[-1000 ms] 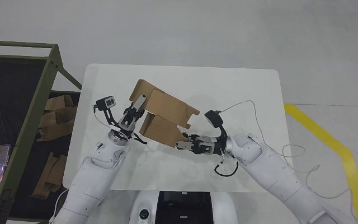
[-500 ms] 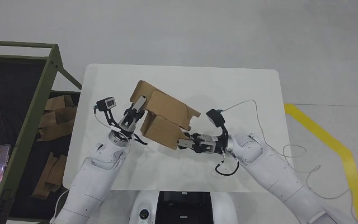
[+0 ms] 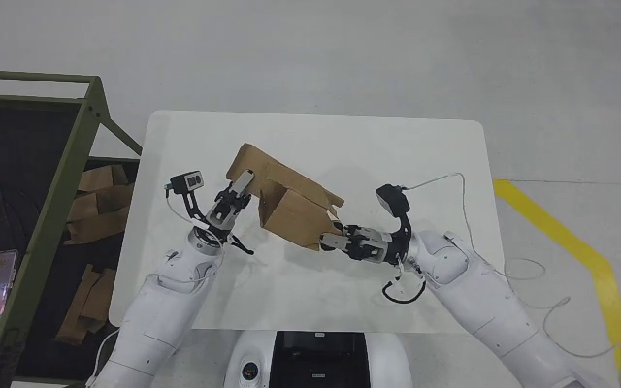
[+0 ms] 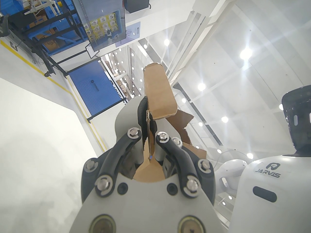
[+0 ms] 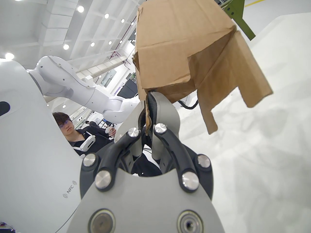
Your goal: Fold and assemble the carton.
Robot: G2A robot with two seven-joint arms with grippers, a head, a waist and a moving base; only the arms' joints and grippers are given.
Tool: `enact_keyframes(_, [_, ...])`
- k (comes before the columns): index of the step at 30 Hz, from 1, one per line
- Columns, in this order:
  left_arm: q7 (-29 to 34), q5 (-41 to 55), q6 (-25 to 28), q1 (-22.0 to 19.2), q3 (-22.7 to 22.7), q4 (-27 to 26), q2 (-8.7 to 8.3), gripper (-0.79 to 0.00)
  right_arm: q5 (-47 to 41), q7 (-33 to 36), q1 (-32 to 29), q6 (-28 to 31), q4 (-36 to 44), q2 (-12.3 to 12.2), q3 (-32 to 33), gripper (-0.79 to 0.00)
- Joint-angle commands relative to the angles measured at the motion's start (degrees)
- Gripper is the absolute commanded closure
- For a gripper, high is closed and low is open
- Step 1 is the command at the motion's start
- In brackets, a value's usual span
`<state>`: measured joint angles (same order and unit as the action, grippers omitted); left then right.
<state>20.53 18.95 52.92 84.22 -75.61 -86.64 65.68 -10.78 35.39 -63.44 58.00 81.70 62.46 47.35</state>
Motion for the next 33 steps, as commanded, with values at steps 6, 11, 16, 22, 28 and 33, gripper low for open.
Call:
enact_keyframes(6, [1.31, 1.35, -0.23, 0.04, 0.13, 0.34, 0.07, 0.000, -0.71, 0.30, -1.68, 0.00, 0.98, -0.64, 2.51, 0.000])
enact_keyframes(11, [1.94, 1.90, -0.40, -0.02, 0.25, 0.51, 0.16, 0.000, -1.39, 0.79, -2.20, 0.00, 0.96, -0.83, 3.41, 0.000])
enact_keyframes(16, [2.43, 2.13, -0.59, -0.12, 0.41, 0.68, 0.27, 0.000, -2.13, 0.93, -2.43, 0.00, 0.79, -0.87, 4.07, 0.000])
enact_keyframes(22, [2.78, 2.18, -0.76, -0.18, 0.69, 0.87, 0.43, 0.000, -2.59, 0.78, -2.94, 0.00, 0.76, -0.90, 5.08, 0.000])
enact_keyframes(28, [2.88, 2.14, -0.87, -0.18, 0.87, 0.99, 0.59, 0.000, -3.01, 0.88, -3.59, 0.00, 0.95, -0.97, 6.15, 0.000])
enact_keyframes(33, [2.94, 2.10, -0.93, -0.14, 0.90, 1.11, 0.70, 0.000, -3.61, 1.08, -3.91, 0.00, 0.84, -0.97, 6.78, 0.000])
